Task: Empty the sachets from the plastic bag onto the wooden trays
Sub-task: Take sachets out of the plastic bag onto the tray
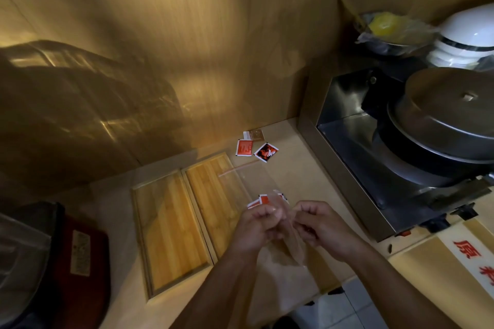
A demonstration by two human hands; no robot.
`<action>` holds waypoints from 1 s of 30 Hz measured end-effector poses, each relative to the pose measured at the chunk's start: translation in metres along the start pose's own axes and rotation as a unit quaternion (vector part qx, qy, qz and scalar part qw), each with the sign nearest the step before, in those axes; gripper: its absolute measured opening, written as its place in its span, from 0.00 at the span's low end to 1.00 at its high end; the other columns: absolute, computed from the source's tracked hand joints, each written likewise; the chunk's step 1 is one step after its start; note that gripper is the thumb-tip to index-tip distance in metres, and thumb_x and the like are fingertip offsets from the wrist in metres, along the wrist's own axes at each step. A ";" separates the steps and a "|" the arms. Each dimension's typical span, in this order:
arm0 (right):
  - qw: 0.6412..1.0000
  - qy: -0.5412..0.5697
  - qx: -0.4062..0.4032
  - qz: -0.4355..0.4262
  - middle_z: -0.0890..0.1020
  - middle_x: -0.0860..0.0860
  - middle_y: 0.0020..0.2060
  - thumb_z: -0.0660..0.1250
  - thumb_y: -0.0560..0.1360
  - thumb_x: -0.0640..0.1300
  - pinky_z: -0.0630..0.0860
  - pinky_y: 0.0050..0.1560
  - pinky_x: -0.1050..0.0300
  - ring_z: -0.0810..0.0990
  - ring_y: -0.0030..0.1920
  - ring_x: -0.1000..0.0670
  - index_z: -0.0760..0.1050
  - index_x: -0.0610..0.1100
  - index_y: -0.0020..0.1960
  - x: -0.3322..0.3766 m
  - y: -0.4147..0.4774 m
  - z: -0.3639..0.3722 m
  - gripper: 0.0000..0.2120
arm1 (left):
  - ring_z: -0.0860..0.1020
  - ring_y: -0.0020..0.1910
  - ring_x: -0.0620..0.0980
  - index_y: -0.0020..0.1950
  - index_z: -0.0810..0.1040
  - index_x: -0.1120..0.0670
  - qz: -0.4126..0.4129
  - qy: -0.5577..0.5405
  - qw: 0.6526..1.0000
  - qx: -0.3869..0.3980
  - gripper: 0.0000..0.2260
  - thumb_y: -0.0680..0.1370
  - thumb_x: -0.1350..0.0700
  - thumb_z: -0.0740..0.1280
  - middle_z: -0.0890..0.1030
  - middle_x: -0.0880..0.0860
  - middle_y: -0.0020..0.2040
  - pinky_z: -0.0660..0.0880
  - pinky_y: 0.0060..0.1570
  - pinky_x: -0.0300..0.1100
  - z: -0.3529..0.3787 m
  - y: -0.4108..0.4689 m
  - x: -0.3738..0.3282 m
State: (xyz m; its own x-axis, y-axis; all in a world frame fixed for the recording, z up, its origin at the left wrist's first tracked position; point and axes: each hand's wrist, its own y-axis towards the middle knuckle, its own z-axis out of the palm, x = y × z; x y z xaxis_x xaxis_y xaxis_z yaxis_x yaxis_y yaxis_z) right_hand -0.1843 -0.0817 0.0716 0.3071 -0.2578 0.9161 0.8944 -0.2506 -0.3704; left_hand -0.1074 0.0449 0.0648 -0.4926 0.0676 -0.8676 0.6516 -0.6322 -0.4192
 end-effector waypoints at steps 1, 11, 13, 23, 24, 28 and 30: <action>0.999 -0.034 0.001 -0.014 0.71 0.52 0.18 0.62 0.75 0.34 0.59 0.18 0.66 0.64 0.18 0.56 0.72 0.43 0.30 0.001 -0.001 0.000 0.15 | 0.77 0.27 0.43 0.39 0.74 0.62 0.006 0.023 1.000 -0.006 0.07 0.76 0.67 0.62 0.76 0.57 0.34 0.74 0.27 0.32 -0.001 0.000 -0.001; 0.972 -0.234 0.019 0.001 0.79 0.47 0.24 0.70 0.71 0.40 0.69 0.18 0.63 0.76 0.21 0.50 0.75 0.44 0.35 0.012 0.004 0.006 0.07 | 0.69 0.27 0.44 0.31 0.74 0.56 0.021 0.111 0.993 0.012 0.12 0.75 0.65 0.65 0.75 0.50 0.27 0.65 0.27 0.35 -0.008 -0.002 -0.009; 0.968 -0.249 0.026 0.022 0.79 0.49 0.21 0.67 0.73 0.40 0.69 0.18 0.64 0.77 0.20 0.51 0.75 0.45 0.31 0.012 0.004 0.006 0.11 | 0.68 0.28 0.44 0.32 0.73 0.56 0.042 0.131 0.990 0.009 0.12 0.75 0.65 0.65 0.72 0.53 0.29 0.66 0.27 0.34 -0.008 -0.001 -0.006; 0.934 -0.355 0.010 0.037 0.76 0.50 0.20 0.59 0.75 0.39 0.68 0.19 0.64 0.74 0.18 0.53 0.74 0.34 0.35 0.002 -0.001 0.016 0.13 | 0.70 0.32 0.46 0.30 0.72 0.50 0.141 0.262 0.950 -0.092 0.15 0.74 0.65 0.64 0.72 0.49 0.29 0.68 0.38 0.42 -0.011 0.006 0.003; 0.932 -0.362 0.005 0.023 0.76 0.51 0.20 0.59 0.76 0.38 0.67 0.19 0.65 0.72 0.18 0.55 0.74 0.33 0.36 0.002 -0.001 0.017 0.12 | 0.70 0.31 0.46 0.30 0.70 0.48 0.130 0.282 0.945 -0.104 0.16 0.74 0.64 0.63 0.71 0.47 0.29 0.67 0.38 0.42 -0.011 0.005 0.002; 0.914 -0.403 -0.027 -0.040 0.75 0.49 0.24 0.58 0.78 0.40 0.69 0.25 0.66 0.72 0.21 0.58 0.74 0.36 0.36 0.003 0.002 0.022 0.14 | 0.77 0.39 0.54 0.39 0.77 0.53 0.075 0.387 0.916 -0.071 0.09 0.77 0.57 0.60 0.80 0.55 0.38 0.71 0.40 0.44 -0.005 -0.002 0.004; 0.911 -0.409 -0.038 -0.049 0.77 0.43 0.29 0.59 0.77 0.39 0.73 0.32 0.55 0.75 0.27 0.51 0.75 0.35 0.37 0.003 0.004 0.023 0.13 | 0.78 0.48 0.59 0.49 0.78 0.58 0.068 0.423 0.902 -0.059 0.12 0.79 0.56 0.56 0.82 0.61 0.48 0.73 0.47 0.49 -0.002 -0.007 0.008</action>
State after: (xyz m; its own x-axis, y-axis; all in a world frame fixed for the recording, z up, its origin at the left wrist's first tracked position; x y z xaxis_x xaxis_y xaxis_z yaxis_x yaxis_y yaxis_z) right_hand -0.1726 -0.0614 0.0765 0.3947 0.5421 0.7418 0.9149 -0.3065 -0.2628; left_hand -0.1154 0.0514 0.0605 0.1792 0.5916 -0.7861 0.7540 -0.5958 -0.2765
